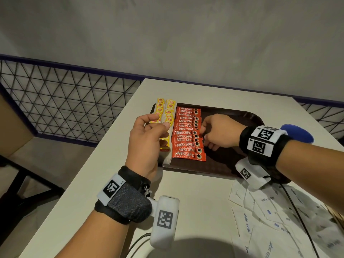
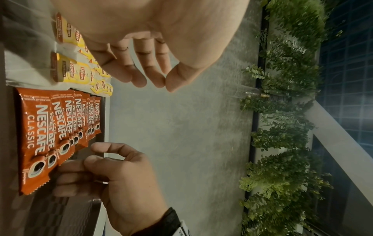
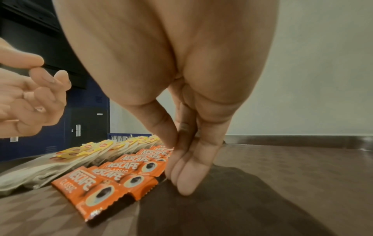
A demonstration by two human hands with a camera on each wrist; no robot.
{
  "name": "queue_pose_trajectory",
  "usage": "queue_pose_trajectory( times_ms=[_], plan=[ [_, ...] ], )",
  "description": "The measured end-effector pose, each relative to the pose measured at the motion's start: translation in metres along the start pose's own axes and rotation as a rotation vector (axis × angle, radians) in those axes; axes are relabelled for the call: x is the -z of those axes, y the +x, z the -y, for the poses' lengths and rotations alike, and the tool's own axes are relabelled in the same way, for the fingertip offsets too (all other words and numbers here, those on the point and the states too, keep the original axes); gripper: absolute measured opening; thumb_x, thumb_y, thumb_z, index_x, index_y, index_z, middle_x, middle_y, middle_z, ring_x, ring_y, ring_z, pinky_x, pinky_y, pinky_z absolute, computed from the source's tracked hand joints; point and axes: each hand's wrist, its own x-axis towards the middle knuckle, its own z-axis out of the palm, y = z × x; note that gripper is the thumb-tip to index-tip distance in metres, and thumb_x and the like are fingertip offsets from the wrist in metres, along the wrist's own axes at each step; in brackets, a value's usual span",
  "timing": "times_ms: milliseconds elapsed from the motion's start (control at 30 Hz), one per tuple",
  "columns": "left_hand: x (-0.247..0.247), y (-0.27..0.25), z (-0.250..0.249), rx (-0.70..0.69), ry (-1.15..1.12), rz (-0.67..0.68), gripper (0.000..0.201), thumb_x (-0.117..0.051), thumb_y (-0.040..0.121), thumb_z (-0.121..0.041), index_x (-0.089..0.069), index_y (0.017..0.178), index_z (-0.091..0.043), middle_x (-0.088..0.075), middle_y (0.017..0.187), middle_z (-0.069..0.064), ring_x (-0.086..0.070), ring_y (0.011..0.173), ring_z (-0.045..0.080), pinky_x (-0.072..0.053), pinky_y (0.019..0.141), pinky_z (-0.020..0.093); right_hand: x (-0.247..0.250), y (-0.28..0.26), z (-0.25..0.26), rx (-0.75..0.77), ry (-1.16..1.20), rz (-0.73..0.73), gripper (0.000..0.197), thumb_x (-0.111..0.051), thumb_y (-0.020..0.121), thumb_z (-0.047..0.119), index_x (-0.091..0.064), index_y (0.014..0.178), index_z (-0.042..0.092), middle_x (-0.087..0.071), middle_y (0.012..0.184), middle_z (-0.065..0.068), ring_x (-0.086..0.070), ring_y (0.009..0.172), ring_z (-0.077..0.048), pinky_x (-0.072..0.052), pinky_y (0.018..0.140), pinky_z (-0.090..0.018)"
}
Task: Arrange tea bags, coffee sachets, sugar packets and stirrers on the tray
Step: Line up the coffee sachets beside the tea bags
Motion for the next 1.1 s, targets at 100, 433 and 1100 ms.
queue_pose_trajectory(
  times_ms=[100,433,1100],
  plan=[
    [0.000,0.000,0.000,0.001,-0.003,0.001,0.020,-0.065,0.095,-0.002,-0.057,0.108,-0.016,-0.068,0.091,0.007,-0.060,0.071,0.014,-0.047,0.057,0.028,-0.001,-0.002,0.000,0.011,-0.003,0.007,0.011,-0.059,0.101,0.003,-0.062,0.111,0.008,-0.078,0.093,-0.013,-0.078,0.082,-0.028,-0.066,0.076,-0.043],
    [-0.001,-0.001,-0.001,-0.001,-0.011,0.002,0.020,-0.065,0.095,-0.001,-0.057,0.108,-0.015,-0.068,0.088,0.005,-0.059,0.070,0.014,-0.046,0.056,0.028,0.009,0.002,-0.005,-0.037,-0.026,-0.098,0.013,-0.057,0.099,0.002,-0.066,0.106,0.008,-0.076,0.095,-0.013,-0.077,0.087,-0.028,-0.065,0.083,-0.042],
    [0.000,-0.001,-0.001,0.015,-0.013,-0.014,0.021,-0.065,0.095,-0.001,-0.057,0.108,-0.015,-0.067,0.089,0.008,-0.059,0.070,0.015,-0.047,0.057,0.029,0.005,0.041,-0.002,-0.031,-0.089,-0.161,0.016,-0.058,0.100,0.013,-0.071,0.105,0.005,-0.076,0.099,-0.015,-0.075,0.093,-0.029,-0.063,0.088,-0.047]
  ],
)
